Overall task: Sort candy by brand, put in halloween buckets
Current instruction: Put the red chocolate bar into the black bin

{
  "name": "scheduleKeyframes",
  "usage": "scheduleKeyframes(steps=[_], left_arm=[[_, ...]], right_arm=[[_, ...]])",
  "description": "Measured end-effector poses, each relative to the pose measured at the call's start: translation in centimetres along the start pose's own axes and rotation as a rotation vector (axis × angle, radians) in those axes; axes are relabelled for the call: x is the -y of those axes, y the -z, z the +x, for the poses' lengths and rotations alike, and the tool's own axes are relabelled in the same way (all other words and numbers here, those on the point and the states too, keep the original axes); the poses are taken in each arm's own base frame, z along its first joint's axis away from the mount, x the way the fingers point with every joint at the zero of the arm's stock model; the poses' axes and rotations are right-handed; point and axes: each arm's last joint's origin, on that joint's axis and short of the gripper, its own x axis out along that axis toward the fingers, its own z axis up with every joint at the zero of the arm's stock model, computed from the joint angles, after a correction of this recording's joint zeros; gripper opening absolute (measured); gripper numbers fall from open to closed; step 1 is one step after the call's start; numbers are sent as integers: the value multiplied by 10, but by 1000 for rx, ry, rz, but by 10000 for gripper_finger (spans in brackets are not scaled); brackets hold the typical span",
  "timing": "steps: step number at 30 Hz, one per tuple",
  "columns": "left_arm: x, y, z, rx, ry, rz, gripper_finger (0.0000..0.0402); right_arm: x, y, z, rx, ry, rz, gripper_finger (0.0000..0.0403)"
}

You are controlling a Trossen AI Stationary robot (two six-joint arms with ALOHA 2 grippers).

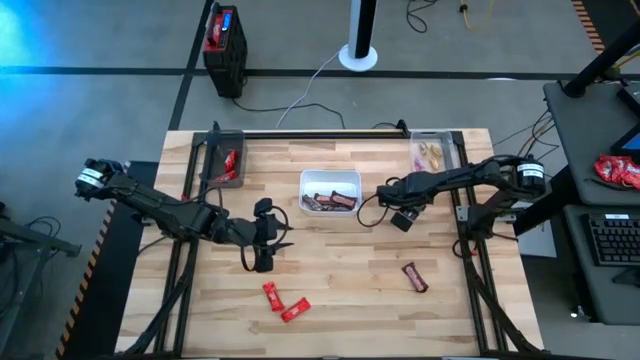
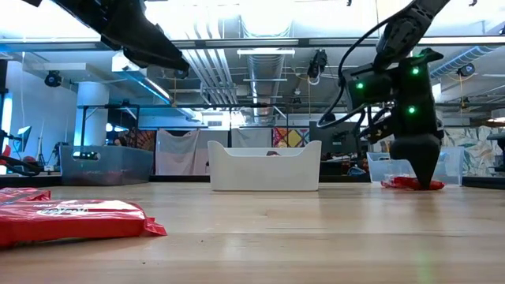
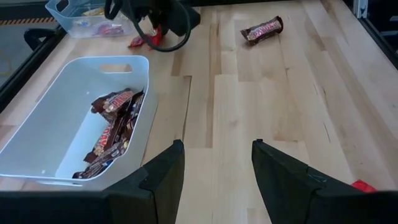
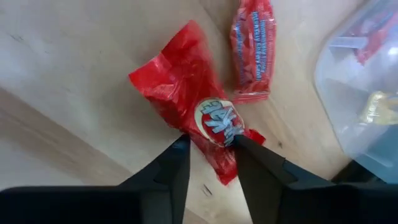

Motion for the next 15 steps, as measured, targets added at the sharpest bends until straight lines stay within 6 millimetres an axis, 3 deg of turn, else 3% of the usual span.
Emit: scheduleKeyframes(steps=[8,15], left_arm=[[0,-1,0,6,1,-2,171],[0,-2,0,16,2,14,171]], right_arm=[[-2,0,0,-4,-61,-23,23],[-7,2,-18,36,-165,-41,13]])
